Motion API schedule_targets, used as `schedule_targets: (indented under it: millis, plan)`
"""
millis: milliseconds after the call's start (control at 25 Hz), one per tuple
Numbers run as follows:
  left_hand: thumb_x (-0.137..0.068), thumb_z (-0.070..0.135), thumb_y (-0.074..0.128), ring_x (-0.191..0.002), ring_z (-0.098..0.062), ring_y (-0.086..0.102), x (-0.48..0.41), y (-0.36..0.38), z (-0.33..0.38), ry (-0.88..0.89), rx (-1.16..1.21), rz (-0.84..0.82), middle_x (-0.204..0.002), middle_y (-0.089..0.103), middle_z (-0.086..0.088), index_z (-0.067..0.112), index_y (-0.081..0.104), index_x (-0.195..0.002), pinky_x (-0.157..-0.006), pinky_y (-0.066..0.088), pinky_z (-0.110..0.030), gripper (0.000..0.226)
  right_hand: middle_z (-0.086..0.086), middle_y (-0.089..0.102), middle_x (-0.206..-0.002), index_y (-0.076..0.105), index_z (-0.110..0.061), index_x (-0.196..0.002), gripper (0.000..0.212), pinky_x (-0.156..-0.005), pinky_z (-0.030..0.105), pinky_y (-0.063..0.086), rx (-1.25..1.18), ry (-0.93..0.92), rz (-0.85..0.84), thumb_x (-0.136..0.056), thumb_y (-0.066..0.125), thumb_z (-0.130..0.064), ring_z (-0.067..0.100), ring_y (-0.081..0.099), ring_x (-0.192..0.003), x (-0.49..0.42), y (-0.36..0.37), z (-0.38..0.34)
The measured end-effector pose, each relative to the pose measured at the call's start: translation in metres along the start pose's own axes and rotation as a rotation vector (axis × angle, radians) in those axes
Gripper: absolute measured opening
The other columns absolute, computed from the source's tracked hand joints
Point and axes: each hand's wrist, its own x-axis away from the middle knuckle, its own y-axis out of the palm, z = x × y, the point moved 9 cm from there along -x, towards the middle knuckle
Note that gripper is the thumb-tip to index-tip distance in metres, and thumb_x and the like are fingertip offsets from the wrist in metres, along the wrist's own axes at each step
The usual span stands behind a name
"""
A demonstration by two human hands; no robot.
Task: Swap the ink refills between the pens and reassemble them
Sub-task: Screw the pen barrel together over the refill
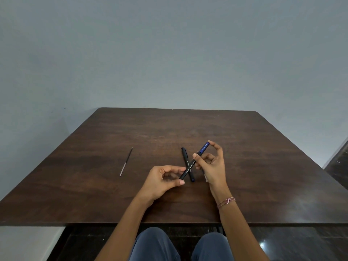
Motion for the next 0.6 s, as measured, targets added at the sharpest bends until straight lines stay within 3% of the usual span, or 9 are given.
schedule_targets:
  millis: [120,280,600]
  plan:
    - [-0.067,0.005,0.080,-0.082,-0.007,0.068,0.001,-0.002,0.002,0.013,-0.025,0.025,-0.088,0.073,0.003,0.026,0.072,-0.098,-0.076,0.051,-0.017,0.038,0.004,0.063,-0.070,0.034,-0.029,-0.131,0.071,-0.044,0.019,0.043,0.012,0.018,-0.074,-0.077,0.075,-0.010,0.008,0.057,-0.050,0.003,0.008,-0.002]
    - [-0.066,0.009,0.082,-0.083,-0.008,0.069,0.002,-0.002,0.003,0.026,-0.055,0.028,-0.084,0.074,0.005,0.033,0.072,-0.094,-0.079,0.052,-0.019,0.038,0.008,0.060,-0.073,0.026,-0.032,-0.133,0.081,-0.049,0.018,0.048,-0.021,0.022,-0.148,-0.075,0.075,-0.003,0.009,0.058,-0.051,0.005,0.015,-0.004]
    - [-0.067,0.004,0.080,-0.086,-0.010,0.069,0.002,-0.001,0.007,0.066,-0.041,0.036,-0.091,0.074,0.002,0.029,0.072,-0.091,-0.079,0.052,-0.019,0.036,0.009,0.059,-0.076,0.023,-0.026,-0.129,0.077,-0.048,0.017,0.049,-0.099,0.087,-0.115,-0.077,0.070,0.006,0.008,0.057,-0.048,-0.001,0.011,0.003]
